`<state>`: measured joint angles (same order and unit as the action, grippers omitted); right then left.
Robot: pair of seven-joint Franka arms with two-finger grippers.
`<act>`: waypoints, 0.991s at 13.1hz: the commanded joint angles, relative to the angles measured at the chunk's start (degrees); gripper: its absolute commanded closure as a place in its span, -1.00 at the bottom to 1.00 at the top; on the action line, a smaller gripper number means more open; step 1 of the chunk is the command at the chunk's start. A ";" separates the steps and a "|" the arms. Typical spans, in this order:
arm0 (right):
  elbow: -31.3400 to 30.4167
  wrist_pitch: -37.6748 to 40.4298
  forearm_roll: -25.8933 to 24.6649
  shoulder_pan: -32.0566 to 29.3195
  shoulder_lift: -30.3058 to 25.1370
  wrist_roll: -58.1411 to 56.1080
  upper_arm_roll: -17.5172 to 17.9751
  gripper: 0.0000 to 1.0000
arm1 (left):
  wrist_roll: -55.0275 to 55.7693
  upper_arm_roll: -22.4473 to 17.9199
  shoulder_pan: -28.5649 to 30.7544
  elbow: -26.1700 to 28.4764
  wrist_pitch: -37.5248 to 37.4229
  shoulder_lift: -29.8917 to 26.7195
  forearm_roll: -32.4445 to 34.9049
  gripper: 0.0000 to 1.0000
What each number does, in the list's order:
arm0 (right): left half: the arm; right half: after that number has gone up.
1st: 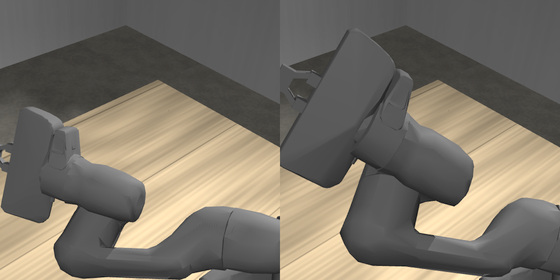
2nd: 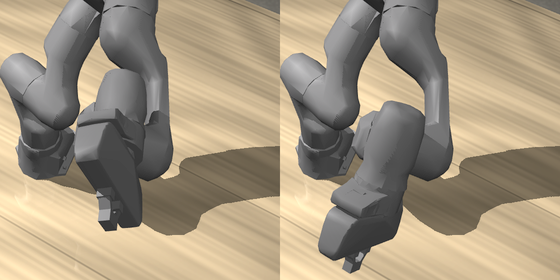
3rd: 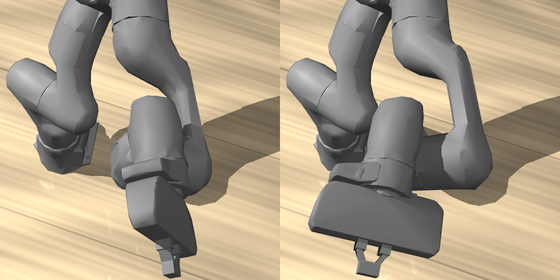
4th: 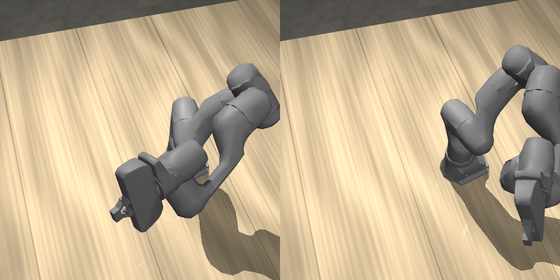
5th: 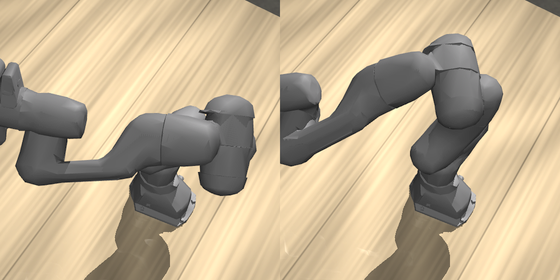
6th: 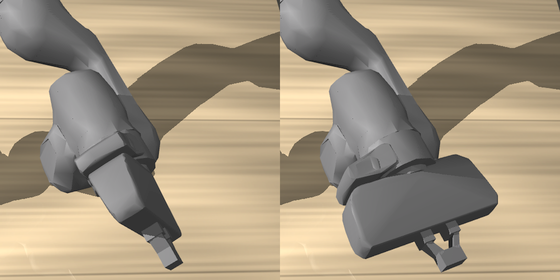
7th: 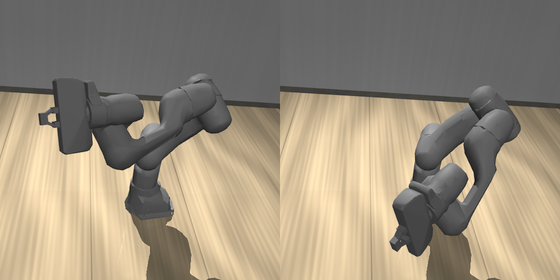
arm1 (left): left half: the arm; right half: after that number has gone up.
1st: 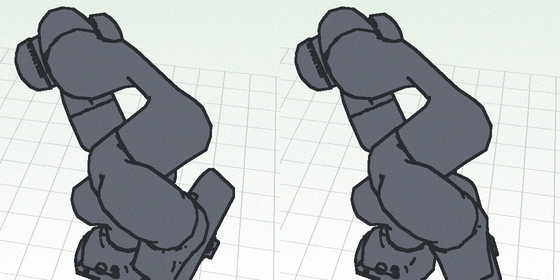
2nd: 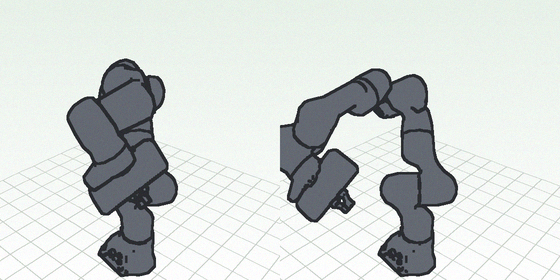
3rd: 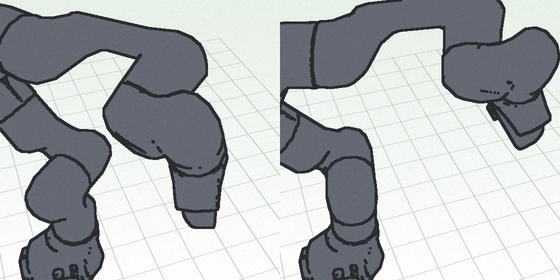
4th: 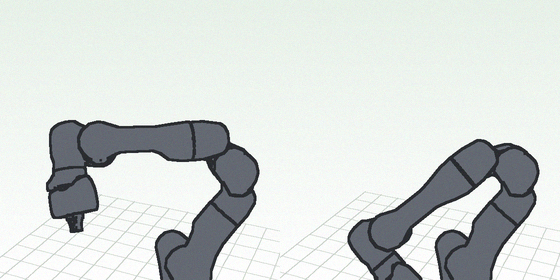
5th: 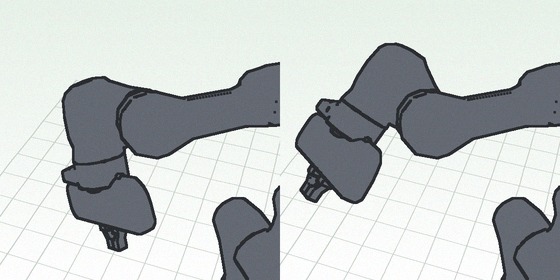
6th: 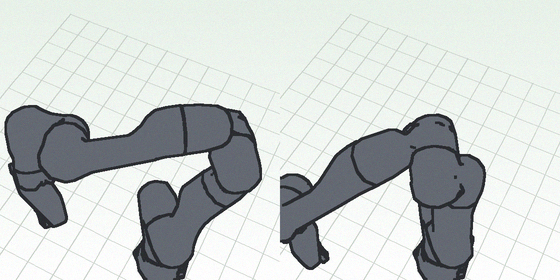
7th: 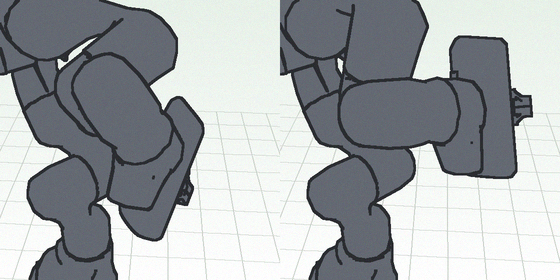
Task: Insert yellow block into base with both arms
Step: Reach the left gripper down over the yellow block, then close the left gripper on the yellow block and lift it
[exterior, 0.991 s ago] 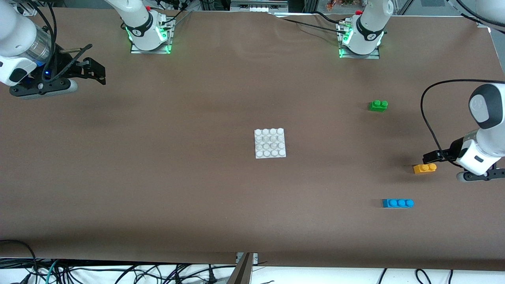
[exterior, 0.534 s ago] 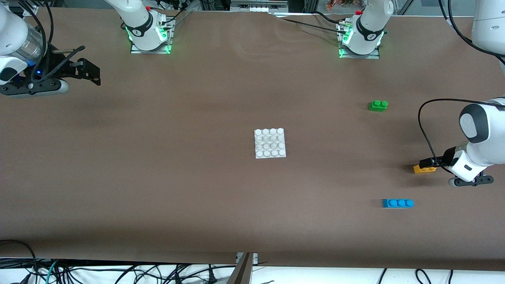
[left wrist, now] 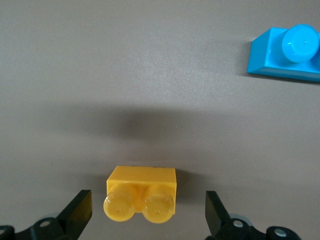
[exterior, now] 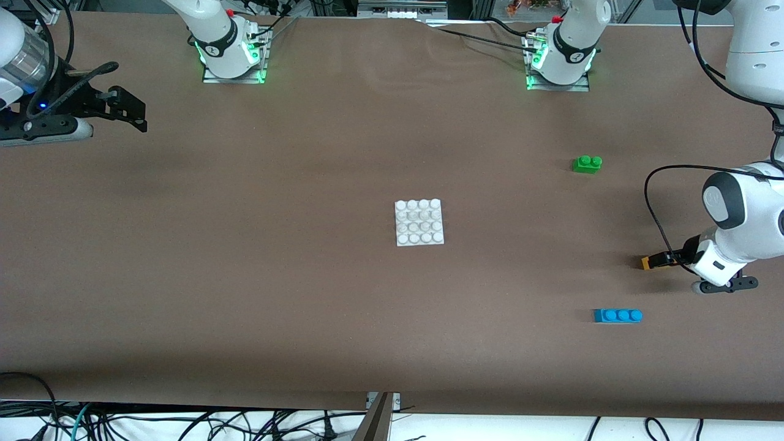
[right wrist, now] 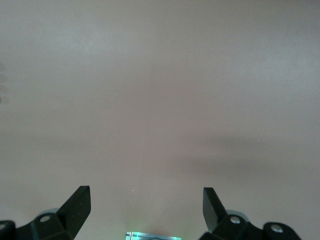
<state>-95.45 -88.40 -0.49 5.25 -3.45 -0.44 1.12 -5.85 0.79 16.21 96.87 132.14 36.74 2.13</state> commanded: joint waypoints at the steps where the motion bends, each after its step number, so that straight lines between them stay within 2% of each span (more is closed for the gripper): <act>1: 1.93 0.60 -0.12 -0.33 1.43 0.53 0.37 -0.98 | -0.65 -0.44 -0.22 -0.10 0.49 0.61 0.95 -1.00; 3: 1.93 0.60 -0.03 -0.33 1.52 0.53 0.46 -0.98 | -0.65 -0.44 -0.22 0.08 0.49 0.61 0.95 -0.96; 4: 1.93 0.60 -0.03 -0.33 1.52 0.53 0.46 -0.98 | -0.65 -0.53 -0.13 0.08 0.49 0.61 0.95 -0.81; 13: 1.93 0.51 -0.03 -0.60 1.61 0.53 0.29 -0.98 | -0.65 -0.53 0.14 -0.01 0.49 1.14 0.95 -0.75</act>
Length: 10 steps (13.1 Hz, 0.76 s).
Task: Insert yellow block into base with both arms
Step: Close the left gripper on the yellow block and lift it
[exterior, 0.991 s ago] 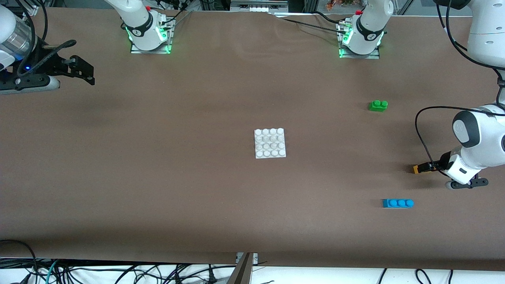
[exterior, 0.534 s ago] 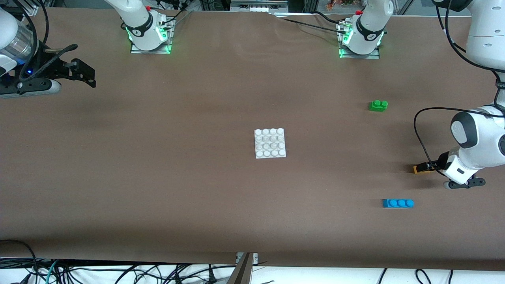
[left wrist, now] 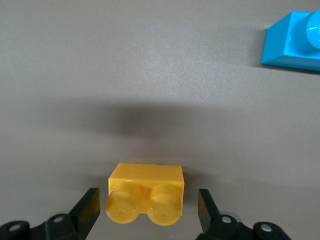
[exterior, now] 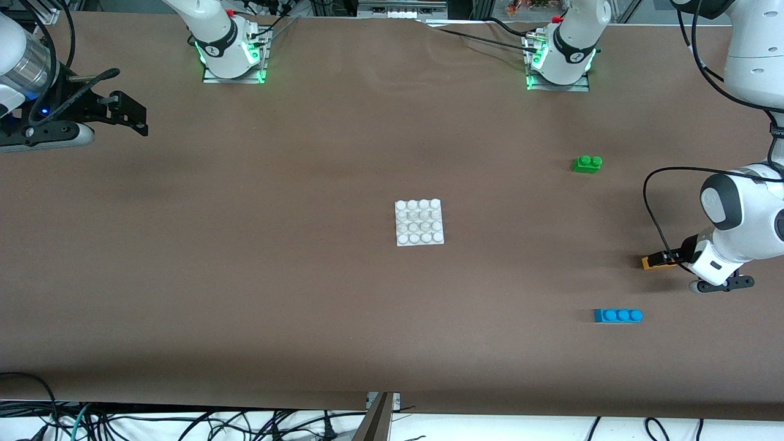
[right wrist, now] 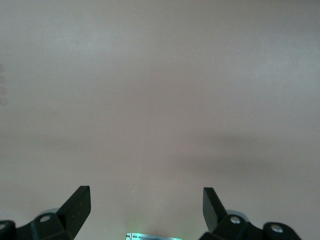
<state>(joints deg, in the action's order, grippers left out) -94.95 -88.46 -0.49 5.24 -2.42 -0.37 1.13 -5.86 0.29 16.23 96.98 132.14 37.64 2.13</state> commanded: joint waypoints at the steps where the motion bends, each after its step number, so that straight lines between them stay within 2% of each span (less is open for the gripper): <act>1: 1.35 0.57 -0.04 -0.58 0.57 0.29 0.28 -0.98 | -0.65 -0.03 0.11 -0.29 0.57 0.68 0.95 -0.75; 3: 1.35 0.66 -0.04 -0.67 0.57 0.28 0.19 -0.98 | -0.65 -0.12 0.20 -0.30 1.36 0.86 1.30 -0.75; 5: 1.35 0.92 -0.04 -0.67 0.57 0.28 0.19 -0.98 | -0.65 -0.12 0.20 -0.21 1.36 0.86 1.82 -0.48; 7: 1.35 1.01 -0.04 -0.67 0.57 0.28 0.19 -0.98 | -0.73 -0.12 0.20 -0.21 1.10 0.77 1.83 -0.31; 9: 1.35 1.10 -0.04 -0.75 0.57 0.28 0.19 -0.98 | -0.65 -0.03 0.29 -0.21 1.01 0.77 1.83 0.05; 10: 1.35 1.10 -0.04 -0.67 0.57 0.46 0.19 -0.98 | -0.65 -0.12 0.29 -0.29 0.93 0.68 1.83 0.14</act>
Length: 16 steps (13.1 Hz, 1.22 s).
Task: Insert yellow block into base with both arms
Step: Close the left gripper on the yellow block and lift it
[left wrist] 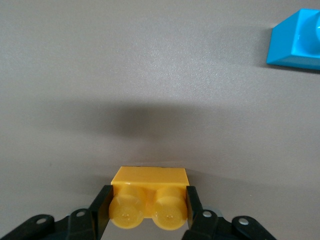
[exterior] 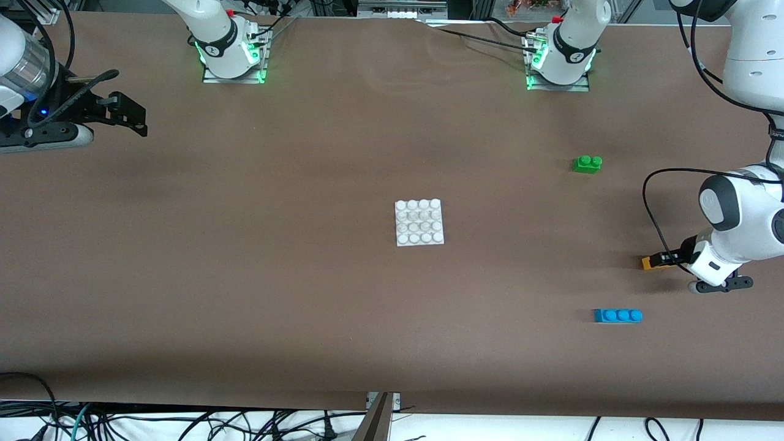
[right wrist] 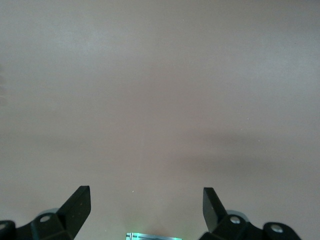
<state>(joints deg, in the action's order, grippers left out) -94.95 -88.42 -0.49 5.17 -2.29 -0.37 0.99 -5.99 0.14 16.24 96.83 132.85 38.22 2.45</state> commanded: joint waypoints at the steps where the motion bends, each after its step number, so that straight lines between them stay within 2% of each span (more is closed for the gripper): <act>1: 1.35 1.06 -0.04 -0.69 0.45 0.28 0.33 -0.98 | -0.52 0.12 0.28 -0.32 0.04 0.01 1.50 0.18; 4: 1.35 1.15 -0.04 -0.69 0.45 0.28 -0.02 -0.98 | -0.17 0.13 0.19 -0.94 -0.22 -0.86 1.50 0.18; 9: 1.35 1.15 -0.04 -0.69 0.45 0.28 -0.29 -0.98 | 0.27 1.00 -1.47 -1.29 -3.46 -5.95 1.41 0.18; 13: 1.35 1.15 -0.04 -0.69 0.62 0.28 -0.37 -0.98 | 0.62 1.00 -7.78 -11.98 -19.70 -7.19 1.41 0.17; 16: 1.35 1.15 -0.04 -0.69 0.71 0.19 -0.81 -0.98 | 6.39 1.36 -14.73 -15.43 -26.05 -7.63 0.98 0.16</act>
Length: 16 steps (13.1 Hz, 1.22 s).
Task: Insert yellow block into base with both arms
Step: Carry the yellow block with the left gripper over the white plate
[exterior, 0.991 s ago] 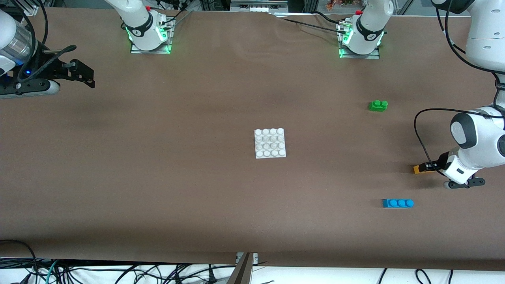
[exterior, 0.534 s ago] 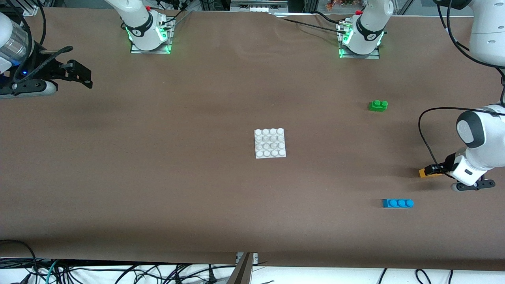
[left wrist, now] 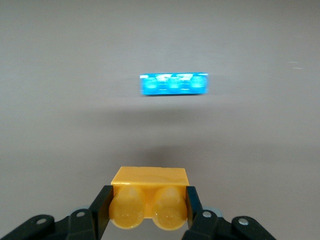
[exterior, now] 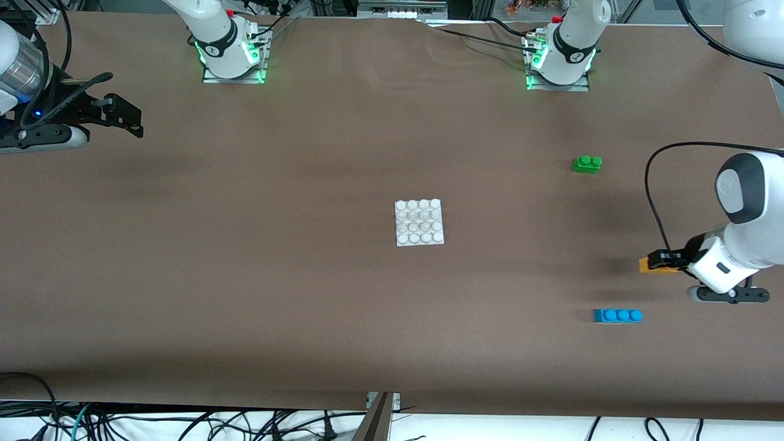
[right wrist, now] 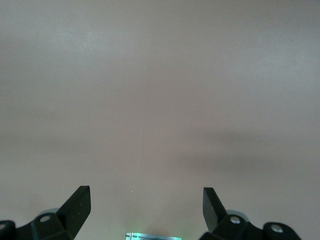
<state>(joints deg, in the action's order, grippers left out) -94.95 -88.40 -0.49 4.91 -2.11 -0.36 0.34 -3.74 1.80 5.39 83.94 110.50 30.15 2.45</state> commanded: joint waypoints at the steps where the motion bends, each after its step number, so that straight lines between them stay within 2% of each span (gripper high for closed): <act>1: 1.34 1.04 -0.04 -0.43 0.52 0.19 -0.16 -0.98 | 7.57 -0.13 -6.94 -2.56 -4.32 -0.26 1.06 0.16; 3: 1.34 1.03 -0.04 -0.43 0.52 0.10 -0.25 -0.98 | 13.37 -0.04 -13.53 -2.56 -4.50 -0.70 0.80 0.16; 7: 1.34 1.12 -0.04 -0.43 0.52 0.18 -0.25 -0.98 | 32.52 0.40 -26.89 -2.65 -4.24 -0.53 0.53 0.16; 10: 1.34 1.12 -0.04 -0.43 0.52 0.10 -0.25 -0.98 | 37.31 0.49 -36.12 -2.91 -2.49 1.92 -2.52 0.17; 12: 1.34 1.12 -0.04 -0.43 0.52 0.10 -0.25 -0.98 | 37.57 0.40 -38.87 -2.91 0.84 4.03 -6.22 0.17; 16: 1.34 1.12 0.05 -0.43 0.52 -0.08 -0.78 -0.98 | 39.33 0.40 -41.07 -2.03 7.43 8.25 -6.32 0.17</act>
<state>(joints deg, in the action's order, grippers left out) -94.93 -88.39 -0.49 4.75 -2.00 -0.36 -0.36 34.83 3.12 -35.01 82.38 115.31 36.60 -2.34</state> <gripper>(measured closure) 0.004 0.370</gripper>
